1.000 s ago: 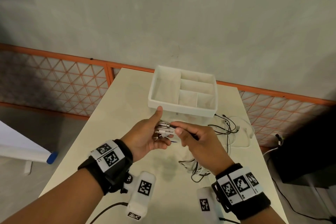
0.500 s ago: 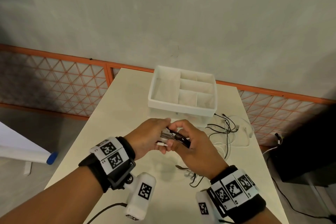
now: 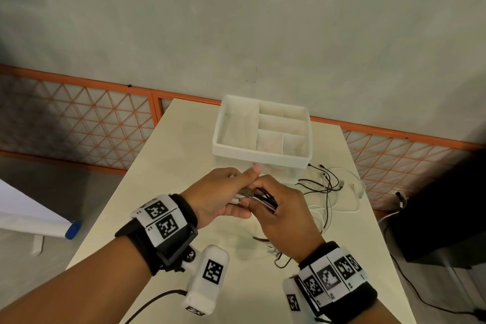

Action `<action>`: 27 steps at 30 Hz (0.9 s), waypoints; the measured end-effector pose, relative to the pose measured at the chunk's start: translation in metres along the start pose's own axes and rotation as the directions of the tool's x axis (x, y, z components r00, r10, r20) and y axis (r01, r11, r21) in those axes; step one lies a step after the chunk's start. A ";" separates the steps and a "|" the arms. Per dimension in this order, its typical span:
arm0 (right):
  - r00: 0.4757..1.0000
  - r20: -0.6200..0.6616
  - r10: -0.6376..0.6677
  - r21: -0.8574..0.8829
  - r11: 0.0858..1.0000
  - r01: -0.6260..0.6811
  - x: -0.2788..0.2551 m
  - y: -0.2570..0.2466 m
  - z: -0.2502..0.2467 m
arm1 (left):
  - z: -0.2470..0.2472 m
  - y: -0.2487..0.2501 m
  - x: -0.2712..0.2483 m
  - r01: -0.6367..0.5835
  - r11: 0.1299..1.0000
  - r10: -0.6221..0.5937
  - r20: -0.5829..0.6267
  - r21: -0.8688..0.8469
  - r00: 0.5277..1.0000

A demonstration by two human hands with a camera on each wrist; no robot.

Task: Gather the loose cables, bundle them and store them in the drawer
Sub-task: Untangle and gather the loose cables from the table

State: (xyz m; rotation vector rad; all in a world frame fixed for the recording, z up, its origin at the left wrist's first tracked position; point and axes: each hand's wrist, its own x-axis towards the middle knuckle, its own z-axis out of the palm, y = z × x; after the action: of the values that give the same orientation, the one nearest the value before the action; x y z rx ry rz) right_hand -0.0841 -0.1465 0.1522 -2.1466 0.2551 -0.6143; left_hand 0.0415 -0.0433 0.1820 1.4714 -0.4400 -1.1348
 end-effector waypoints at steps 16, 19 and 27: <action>0.969 0.066 0.239 0.116 0.963 -0.245 0.005 0.005 0.001 | -0.004 -0.008 0.005 -0.001 1.000 -0.001 -0.087 -0.019 0.996; 0.976 0.059 0.209 0.158 0.964 -0.216 0.006 0.003 0.002 | -0.003 -0.010 0.008 -0.046 0.997 0.055 -0.160 0.063 0.986; 0.965 -0.048 0.258 0.219 0.945 -0.242 0.006 0.008 0.002 | 0.003 -0.003 0.007 -0.051 0.994 0.038 -0.134 -0.096 0.990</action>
State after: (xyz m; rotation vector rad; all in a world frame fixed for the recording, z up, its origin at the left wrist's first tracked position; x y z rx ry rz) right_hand -0.0776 -0.1525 0.1466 -1.8516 0.4752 -0.5497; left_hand 0.0417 -0.0493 0.1775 1.4333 -0.3185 -1.0027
